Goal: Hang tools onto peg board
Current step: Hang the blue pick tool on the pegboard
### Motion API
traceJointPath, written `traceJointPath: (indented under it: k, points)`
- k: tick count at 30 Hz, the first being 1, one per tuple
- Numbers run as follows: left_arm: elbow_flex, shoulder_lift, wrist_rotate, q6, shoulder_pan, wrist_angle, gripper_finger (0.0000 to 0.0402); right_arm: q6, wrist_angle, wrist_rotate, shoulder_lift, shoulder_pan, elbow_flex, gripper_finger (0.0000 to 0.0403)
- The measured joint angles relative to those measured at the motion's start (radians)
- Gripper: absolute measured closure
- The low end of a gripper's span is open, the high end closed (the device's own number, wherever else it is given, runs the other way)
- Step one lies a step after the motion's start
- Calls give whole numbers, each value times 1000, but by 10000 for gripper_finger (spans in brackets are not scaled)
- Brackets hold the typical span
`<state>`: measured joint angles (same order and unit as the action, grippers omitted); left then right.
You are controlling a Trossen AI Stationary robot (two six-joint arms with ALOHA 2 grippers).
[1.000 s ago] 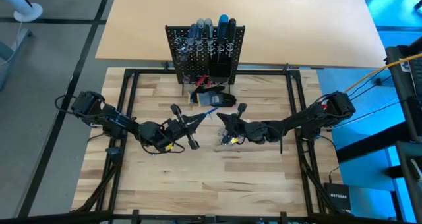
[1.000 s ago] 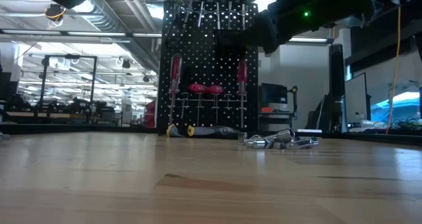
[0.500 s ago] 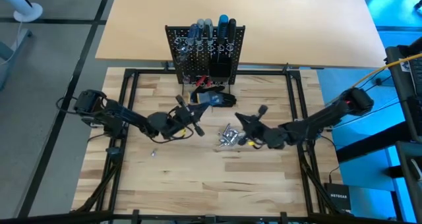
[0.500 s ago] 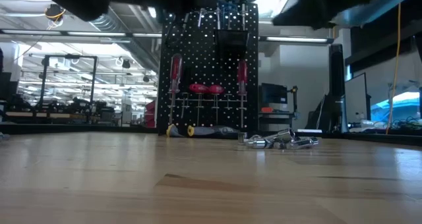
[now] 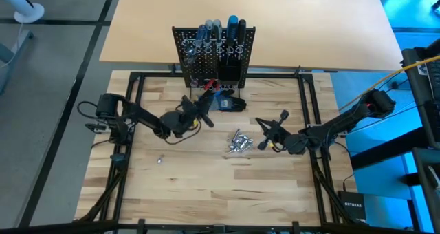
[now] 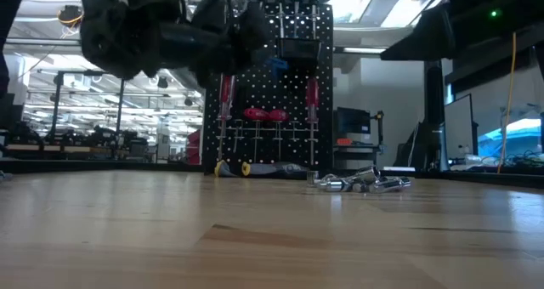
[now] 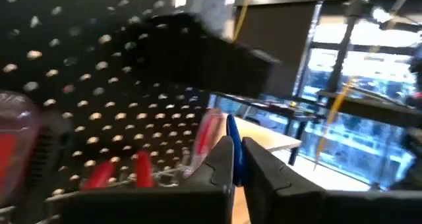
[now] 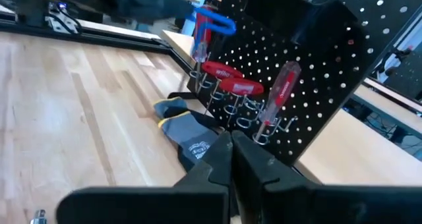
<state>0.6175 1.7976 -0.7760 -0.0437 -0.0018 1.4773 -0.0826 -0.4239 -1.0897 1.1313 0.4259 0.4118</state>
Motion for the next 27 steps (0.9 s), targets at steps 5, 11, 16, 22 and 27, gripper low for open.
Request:
traceJointPath:
  k: [5, 11, 16, 22, 27]
  points:
    - [-2, 0, 1, -38, 90, 6, 396, -28, -47, 0, 0, 0, 1, 395]
    - [11, 0, 24, -59, 173, 29, 398, -30, -53, 1, 0, -1, 1, 395]
    - [60, 0, 59, -21, 204, 20, 393, -29, -53, 3, 0, -1, 1, 395]
    - [122, 0, 81, 13, 235, -28, 397, -29, -53, 7, 1, -1, 1, 395]
    - [152, 0, 97, 3, 255, -55, 391, -29, -53, 8, 1, -1, 1, 395]
